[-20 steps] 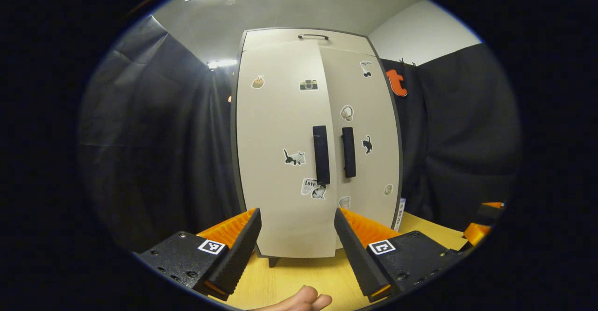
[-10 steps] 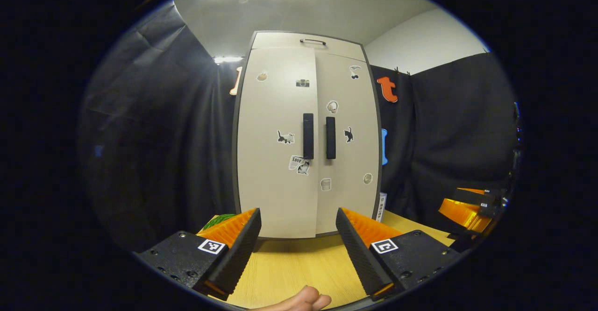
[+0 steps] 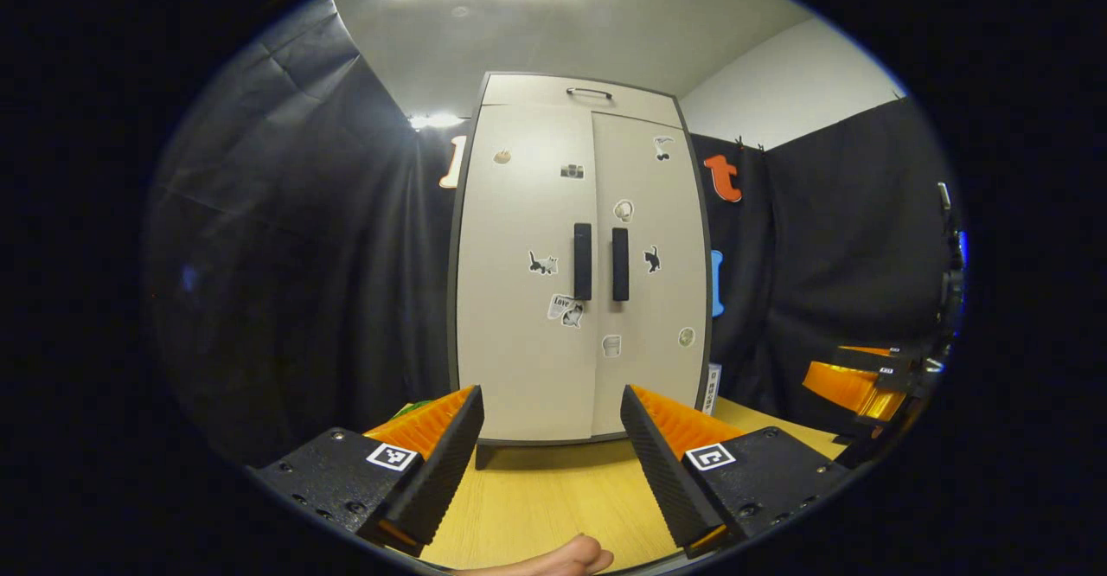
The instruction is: Grab one shoe with the right hand and put it into the shoe cabinet, grab the other shoe with the left hand and put it into the shoe cabinet; then close the right door with the right hand and the left door with the left hand.
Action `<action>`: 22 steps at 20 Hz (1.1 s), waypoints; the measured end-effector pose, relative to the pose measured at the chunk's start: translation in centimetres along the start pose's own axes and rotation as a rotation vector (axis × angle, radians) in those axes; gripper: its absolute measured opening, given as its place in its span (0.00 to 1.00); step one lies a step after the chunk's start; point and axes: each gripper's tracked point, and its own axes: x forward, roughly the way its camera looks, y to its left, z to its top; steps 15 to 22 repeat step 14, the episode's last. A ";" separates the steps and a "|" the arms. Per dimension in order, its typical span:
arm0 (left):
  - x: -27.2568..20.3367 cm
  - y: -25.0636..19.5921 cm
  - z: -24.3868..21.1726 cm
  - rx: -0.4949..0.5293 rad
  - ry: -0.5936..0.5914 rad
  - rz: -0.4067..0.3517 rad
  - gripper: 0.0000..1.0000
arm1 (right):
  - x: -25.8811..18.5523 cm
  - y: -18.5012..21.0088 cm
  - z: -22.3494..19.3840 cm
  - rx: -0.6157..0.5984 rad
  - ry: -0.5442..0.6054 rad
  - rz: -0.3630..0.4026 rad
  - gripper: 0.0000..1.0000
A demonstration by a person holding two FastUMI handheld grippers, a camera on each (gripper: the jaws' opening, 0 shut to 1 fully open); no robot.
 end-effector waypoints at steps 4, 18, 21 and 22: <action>-0.1 -0.2 0.1 0.007 0.000 0.000 0.97 | -0.2 0.0 0.4 -0.003 -0.022 -0.006 0.98; 0.7 0.2 0.1 0.087 -0.029 0.061 0.94 | -0.5 -0.2 0.3 -0.001 -0.043 0.004 0.98; 0.7 0.2 0.1 0.087 -0.029 0.061 0.94 | -0.5 -0.2 0.3 -0.001 -0.043 0.004 0.98; 0.7 0.2 0.1 0.087 -0.029 0.061 0.94 | -0.5 -0.2 0.3 -0.001 -0.043 0.004 0.98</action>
